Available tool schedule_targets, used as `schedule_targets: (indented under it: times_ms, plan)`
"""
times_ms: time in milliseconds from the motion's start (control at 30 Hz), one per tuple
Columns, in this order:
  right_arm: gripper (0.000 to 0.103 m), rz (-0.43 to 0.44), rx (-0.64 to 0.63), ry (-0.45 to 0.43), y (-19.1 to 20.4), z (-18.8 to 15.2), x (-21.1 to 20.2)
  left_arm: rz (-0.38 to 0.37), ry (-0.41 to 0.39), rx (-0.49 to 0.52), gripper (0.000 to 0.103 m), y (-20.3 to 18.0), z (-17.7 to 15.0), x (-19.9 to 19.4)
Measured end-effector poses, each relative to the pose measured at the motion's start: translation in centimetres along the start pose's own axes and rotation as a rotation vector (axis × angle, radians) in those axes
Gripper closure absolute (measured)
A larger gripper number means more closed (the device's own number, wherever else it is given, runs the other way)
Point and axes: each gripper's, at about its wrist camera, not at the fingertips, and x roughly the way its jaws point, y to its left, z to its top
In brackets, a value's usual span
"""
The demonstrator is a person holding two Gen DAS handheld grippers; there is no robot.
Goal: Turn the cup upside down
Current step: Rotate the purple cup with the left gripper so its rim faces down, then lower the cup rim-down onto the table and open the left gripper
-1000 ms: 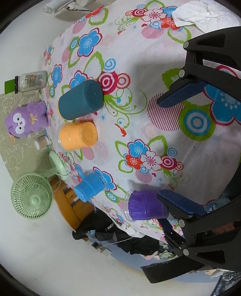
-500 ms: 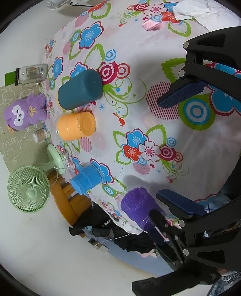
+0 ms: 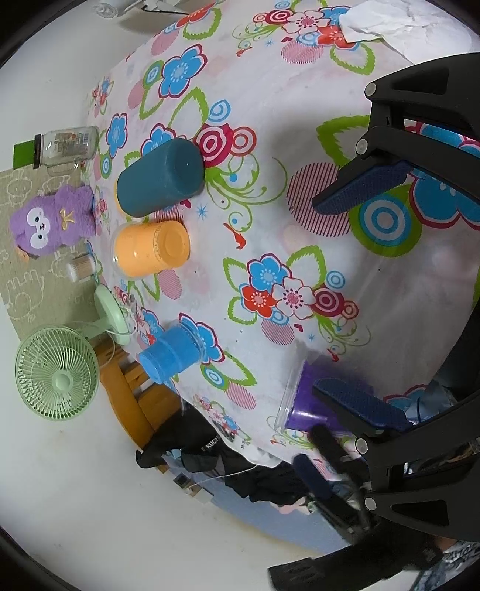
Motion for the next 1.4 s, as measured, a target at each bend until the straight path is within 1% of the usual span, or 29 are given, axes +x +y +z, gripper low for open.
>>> schedule_targets:
  times_ms: [33, 67, 167, 267, 367, 433, 500, 567, 633, 767, 933, 1067, 1167, 1400]
  plan:
    - [0.011, -0.003, 0.003, -0.001, -0.1, 0.0, 0.0, 0.002, -0.001, 0.003, 0.016, 0.1, -0.4, 0.1]
    - [0.011, -0.003, 0.005, -0.001, -0.2, 0.0, 0.0, 0.004, 0.003, 0.007, 0.015, 0.2, -1.0, 0.3]
    - [0.011, -0.005, 0.01, 0.0, -0.3, -0.1, 0.1, -0.024, 0.03, 0.015, 0.015, 0.2, -1.8, 0.9]
    - [0.011, -0.003, 0.008, 0.01, -0.1, -0.1, 0.5, -0.035, 0.022, 0.036, 0.015, -0.3, -2.3, 1.2]
    - [0.011, -0.002, 0.004, 0.017, 0.2, -0.2, 0.8, -0.05, 0.036, 0.065, 0.015, -1.0, -2.9, 1.7]
    - [0.011, -0.002, 0.0, 0.021, 0.3, -0.2, 0.9, -0.041, 0.032, 0.079, 0.016, -1.4, -3.1, 2.0]
    - [0.011, -0.002, -0.002, 0.022, 0.4, -0.2, 1.0, -0.037, 0.033, 0.077, 0.025, -1.5, -3.2, 2.4]
    - [0.011, -0.004, -0.001, 0.023, 0.3, -0.2, 1.0, -0.042, 0.057, 0.074, 0.04, -1.5, -3.1, 2.9]
    - [0.011, -0.006, 0.004, 0.02, 0.1, -0.1, 0.9, -0.041, 0.061, 0.072, 0.045, -1.4, -3.1, 3.0]
    - [0.011, -0.007, 0.01, 0.016, -0.1, -0.1, 0.9, -0.038, 0.058, 0.072, 0.045, -1.2, -2.6, 2.6]
    - [0.011, 0.002, 0.007, 0.016, -0.1, -0.1, 0.9, -0.048, 0.044, 0.063, 0.045, -0.7, -1.2, 1.0]
    - [0.011, 0.011, 0.005, 0.012, 0.0, -0.1, 0.8, -0.037, 0.017, 0.068, 0.045, -0.5, -0.1, -0.3]
    - [0.011, 0.014, 0.005, 0.01, 0.0, -0.2, 0.8, -0.039, 0.024, 0.076, 0.045, -0.5, 0.3, -0.8]
    - [0.011, 0.019, 0.011, 0.004, -0.1, -0.2, 0.6, -0.027, 0.019, 0.092, 0.045, -0.7, 0.5, -1.2]
